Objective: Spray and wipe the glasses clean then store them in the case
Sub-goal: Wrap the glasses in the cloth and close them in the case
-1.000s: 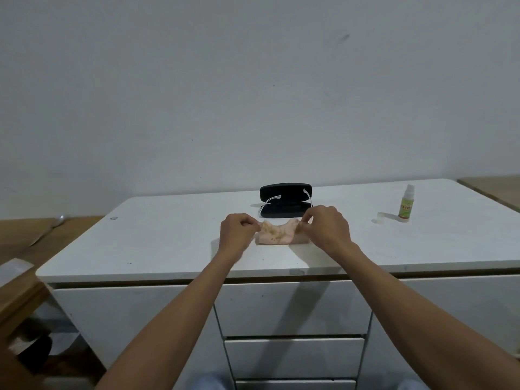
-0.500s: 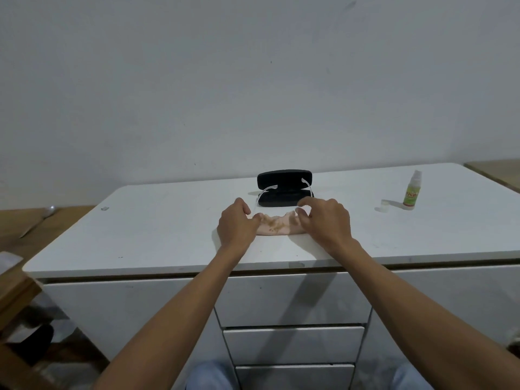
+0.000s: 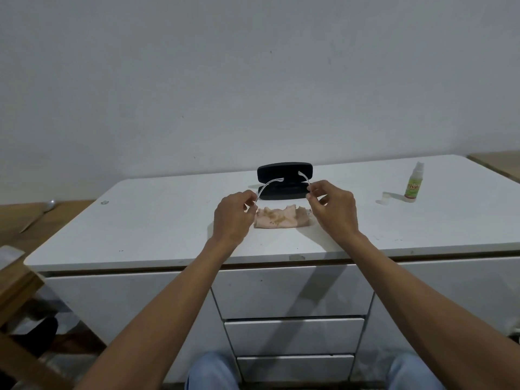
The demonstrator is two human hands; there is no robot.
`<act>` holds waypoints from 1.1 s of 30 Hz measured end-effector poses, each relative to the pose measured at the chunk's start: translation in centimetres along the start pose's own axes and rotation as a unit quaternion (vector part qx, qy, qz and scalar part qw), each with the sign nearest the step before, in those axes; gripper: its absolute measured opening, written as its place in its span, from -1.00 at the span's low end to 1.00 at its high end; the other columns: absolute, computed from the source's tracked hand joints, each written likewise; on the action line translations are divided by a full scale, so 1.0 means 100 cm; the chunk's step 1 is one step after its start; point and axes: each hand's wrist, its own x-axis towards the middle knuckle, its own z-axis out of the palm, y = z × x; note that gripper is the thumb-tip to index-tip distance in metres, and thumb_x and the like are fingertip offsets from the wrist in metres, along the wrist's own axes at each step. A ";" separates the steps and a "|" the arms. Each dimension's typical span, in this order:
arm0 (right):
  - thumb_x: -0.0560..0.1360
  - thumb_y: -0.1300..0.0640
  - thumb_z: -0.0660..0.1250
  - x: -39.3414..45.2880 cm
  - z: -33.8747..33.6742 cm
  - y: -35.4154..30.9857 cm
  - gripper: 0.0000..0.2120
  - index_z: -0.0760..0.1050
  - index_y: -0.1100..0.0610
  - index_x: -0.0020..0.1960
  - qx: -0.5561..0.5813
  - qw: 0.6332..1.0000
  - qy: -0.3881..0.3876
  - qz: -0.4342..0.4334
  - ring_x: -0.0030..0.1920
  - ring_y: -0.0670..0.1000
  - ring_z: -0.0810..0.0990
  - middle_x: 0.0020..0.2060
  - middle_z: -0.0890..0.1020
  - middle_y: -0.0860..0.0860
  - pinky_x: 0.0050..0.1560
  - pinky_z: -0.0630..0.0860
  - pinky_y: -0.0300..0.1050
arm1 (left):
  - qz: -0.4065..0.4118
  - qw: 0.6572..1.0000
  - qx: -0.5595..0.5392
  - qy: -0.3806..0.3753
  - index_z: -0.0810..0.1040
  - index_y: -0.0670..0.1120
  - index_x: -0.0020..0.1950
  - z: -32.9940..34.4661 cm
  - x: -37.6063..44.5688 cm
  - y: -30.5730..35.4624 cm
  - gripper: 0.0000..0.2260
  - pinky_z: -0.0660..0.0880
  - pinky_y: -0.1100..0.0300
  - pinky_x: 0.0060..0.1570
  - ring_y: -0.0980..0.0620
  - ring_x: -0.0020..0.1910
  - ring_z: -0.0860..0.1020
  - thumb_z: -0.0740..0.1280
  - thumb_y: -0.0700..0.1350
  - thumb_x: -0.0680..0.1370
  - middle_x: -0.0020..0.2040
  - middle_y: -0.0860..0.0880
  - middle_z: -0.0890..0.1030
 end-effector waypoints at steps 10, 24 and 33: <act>0.54 0.15 0.47 0.017 -0.003 -0.008 -0.87 0.71 -0.04 0.04 0.009 0.998 -0.069 0.001 -0.13 -0.05 0.72 -0.15 0.77 -0.10 -0.06 0.63 -0.05 | 0.040 0.986 0.053 -0.153 0.73 0.04 0.17 0.001 0.015 -0.014 -0.73 0.51 0.08 -0.06 0.01 -0.02 0.54 0.37 -0.25 0.59 -0.06 0.00 0.60; 0.50 0.08 0.47 0.026 0.000 -0.013 -0.73 0.70 -0.08 0.18 -0.090 0.970 -0.218 -0.061 0.08 -0.11 0.54 0.03 0.73 -0.12 -0.02 0.44 -0.15 | -0.037 0.980 -0.113 -0.159 0.71 0.11 0.19 -0.009 0.020 -0.007 -0.76 0.51 0.25 -0.05 0.09 -0.07 0.60 0.45 -0.10 0.54 0.02 0.07 0.71; 0.39 -0.17 0.53 0.022 -0.016 -0.002 -0.69 0.67 -0.23 0.13 -0.112 0.946 -0.297 -0.070 0.11 -0.04 0.53 0.00 0.71 -0.15 0.05 0.54 -0.04 | 0.029 0.971 -0.016 -0.238 0.68 0.18 0.23 -0.014 0.015 0.003 -0.51 0.49 0.09 0.15 0.09 0.15 0.54 0.62 0.13 0.31 0.17 0.08 0.68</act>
